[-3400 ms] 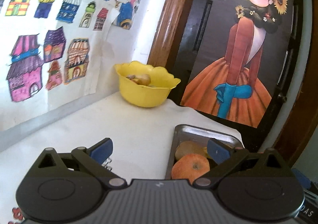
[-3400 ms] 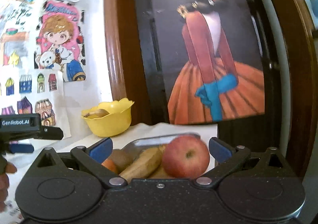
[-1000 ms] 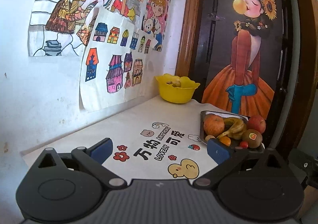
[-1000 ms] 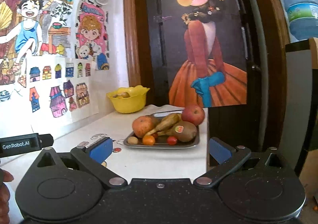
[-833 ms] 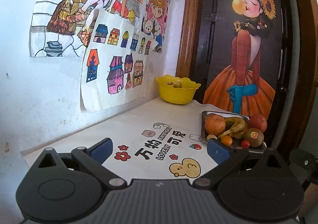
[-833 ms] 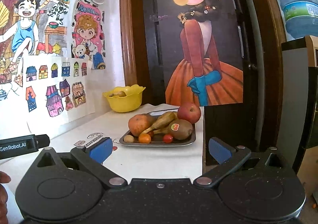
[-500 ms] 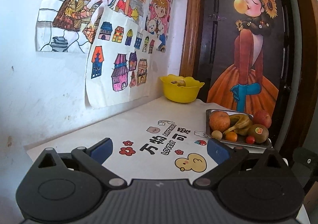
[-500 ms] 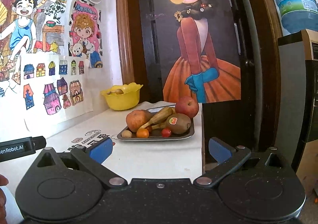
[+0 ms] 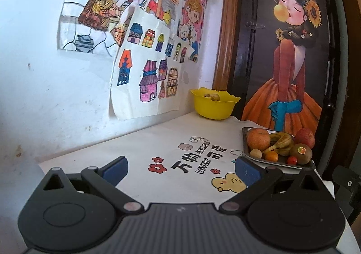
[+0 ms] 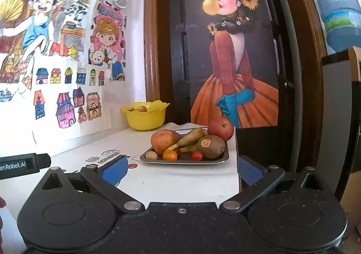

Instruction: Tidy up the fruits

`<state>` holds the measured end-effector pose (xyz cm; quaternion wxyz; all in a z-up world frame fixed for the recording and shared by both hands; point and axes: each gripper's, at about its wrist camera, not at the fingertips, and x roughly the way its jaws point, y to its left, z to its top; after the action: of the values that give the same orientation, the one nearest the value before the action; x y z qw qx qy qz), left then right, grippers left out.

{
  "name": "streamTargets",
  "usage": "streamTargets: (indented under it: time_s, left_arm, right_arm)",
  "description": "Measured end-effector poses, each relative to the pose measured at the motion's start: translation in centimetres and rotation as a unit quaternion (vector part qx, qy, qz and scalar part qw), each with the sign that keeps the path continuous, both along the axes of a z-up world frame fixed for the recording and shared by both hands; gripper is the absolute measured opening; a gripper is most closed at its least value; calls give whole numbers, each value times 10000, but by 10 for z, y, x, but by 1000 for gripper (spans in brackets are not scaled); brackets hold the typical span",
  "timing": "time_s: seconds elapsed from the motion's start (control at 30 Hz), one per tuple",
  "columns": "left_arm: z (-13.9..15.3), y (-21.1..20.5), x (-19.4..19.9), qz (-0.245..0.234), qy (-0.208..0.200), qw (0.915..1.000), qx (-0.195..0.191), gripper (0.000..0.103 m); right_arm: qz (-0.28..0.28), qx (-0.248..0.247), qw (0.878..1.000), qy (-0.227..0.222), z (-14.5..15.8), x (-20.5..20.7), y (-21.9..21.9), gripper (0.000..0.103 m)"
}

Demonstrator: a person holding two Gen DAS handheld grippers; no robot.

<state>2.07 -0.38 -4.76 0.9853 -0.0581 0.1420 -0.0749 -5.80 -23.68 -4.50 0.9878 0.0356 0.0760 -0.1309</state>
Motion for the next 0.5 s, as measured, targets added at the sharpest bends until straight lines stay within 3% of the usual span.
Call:
streamTargets:
  time_s: [0.17, 0.5]
  left_arm:
    - [-4, 3, 2, 42, 26, 10000, -10, 103]
    - [-8, 4, 7, 25, 120, 9999, 63, 103]
  right_arm:
    - [55, -203, 9997, -122, -5, 2, 8, 102]
    - [30, -119, 9996, 242, -12, 15, 8, 102]
